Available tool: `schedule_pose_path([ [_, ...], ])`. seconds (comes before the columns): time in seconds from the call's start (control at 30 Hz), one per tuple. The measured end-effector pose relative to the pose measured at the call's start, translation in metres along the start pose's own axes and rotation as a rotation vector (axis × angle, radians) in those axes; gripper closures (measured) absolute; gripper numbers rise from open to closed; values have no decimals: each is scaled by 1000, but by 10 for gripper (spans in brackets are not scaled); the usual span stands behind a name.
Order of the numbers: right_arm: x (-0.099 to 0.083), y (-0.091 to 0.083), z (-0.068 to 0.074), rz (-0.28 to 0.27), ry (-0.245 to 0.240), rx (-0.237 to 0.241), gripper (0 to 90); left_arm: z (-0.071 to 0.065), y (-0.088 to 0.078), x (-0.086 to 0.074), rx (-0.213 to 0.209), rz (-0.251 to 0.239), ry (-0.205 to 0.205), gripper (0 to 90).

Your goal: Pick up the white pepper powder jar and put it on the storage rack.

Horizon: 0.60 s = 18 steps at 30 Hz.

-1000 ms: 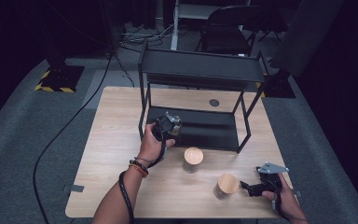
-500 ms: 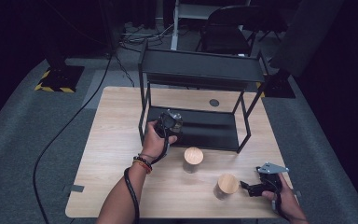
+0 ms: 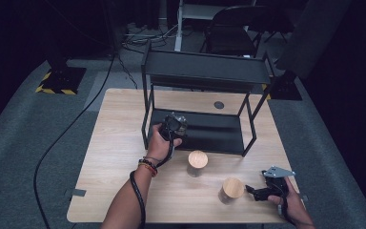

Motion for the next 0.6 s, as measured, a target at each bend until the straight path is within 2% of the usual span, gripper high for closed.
schedule_pose_path([
  [0.43, 0, 0, 0, 0, 0, 0, 0, 2, 4, -3, 0, -8, 1, 294],
  [0.6, 0, 0, 0, 0, 0, 0, 0, 4, 4, -4, -6, -21, -14, 293],
])
Point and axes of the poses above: each handheld gripper's, and its own axes: y roughly forward along the jaws, x roughly out of its top, z roughly to its left, the point moved 6 cm from there along y, roughly forward along the jaws, and after that the axes turned 13 degrees about -x, right-handed, at the moved point
